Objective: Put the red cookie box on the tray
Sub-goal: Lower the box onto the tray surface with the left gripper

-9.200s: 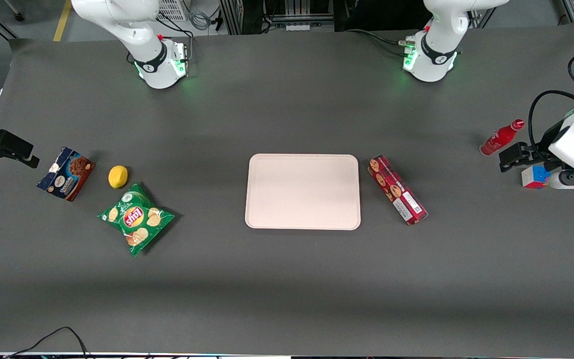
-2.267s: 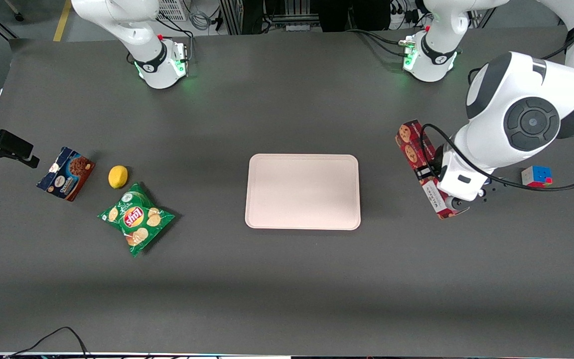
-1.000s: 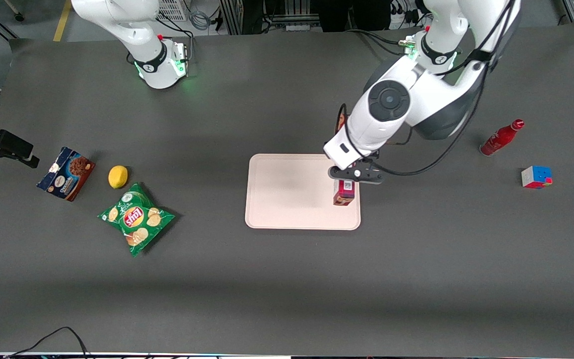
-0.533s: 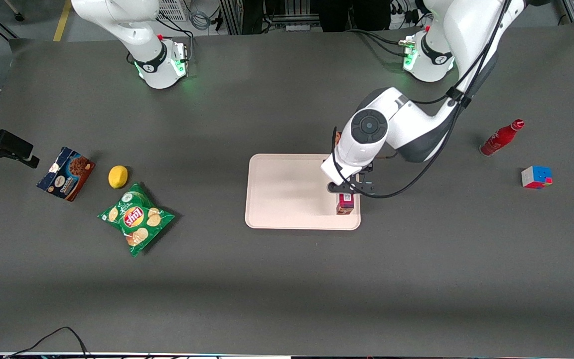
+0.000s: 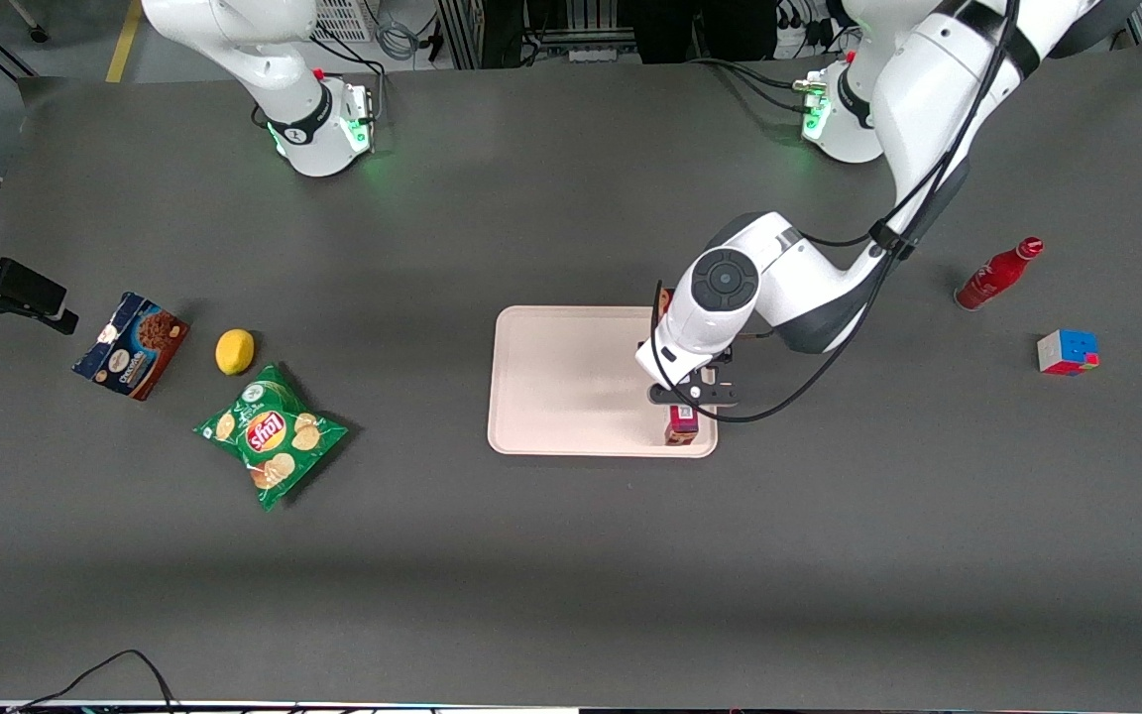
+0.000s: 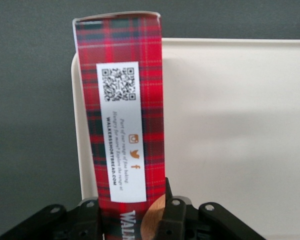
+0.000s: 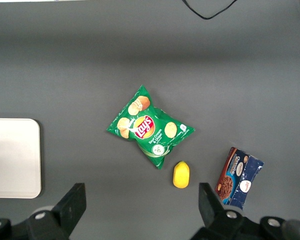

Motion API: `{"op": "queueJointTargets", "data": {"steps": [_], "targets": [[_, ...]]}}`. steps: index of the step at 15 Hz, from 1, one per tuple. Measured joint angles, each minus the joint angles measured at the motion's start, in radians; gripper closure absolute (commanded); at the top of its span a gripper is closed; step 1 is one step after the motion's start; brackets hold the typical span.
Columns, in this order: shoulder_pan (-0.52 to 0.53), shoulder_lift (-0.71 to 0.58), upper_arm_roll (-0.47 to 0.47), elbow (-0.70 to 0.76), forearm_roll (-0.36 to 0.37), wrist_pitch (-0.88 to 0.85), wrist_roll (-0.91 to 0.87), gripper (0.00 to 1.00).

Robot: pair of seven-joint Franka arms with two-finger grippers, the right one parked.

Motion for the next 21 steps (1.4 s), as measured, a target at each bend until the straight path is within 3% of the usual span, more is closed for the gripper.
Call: {"op": "queueJointTargets", "data": {"steps": [12, 13, 15, 18, 21], "targets": [[-0.002, 0.071, 0.001, 0.017, 0.075, 0.032, -0.04, 0.85], [-0.002, 0.075, 0.004, 0.017, 0.077, 0.036, -0.042, 0.79], [-0.002, 0.079, 0.005, 0.019, 0.077, 0.037, -0.043, 0.58], [-0.002, 0.082, 0.007, 0.019, 0.08, 0.038, -0.044, 0.0], [-0.002, 0.091, 0.012, 0.019, 0.091, 0.044, -0.047, 0.0]]}}
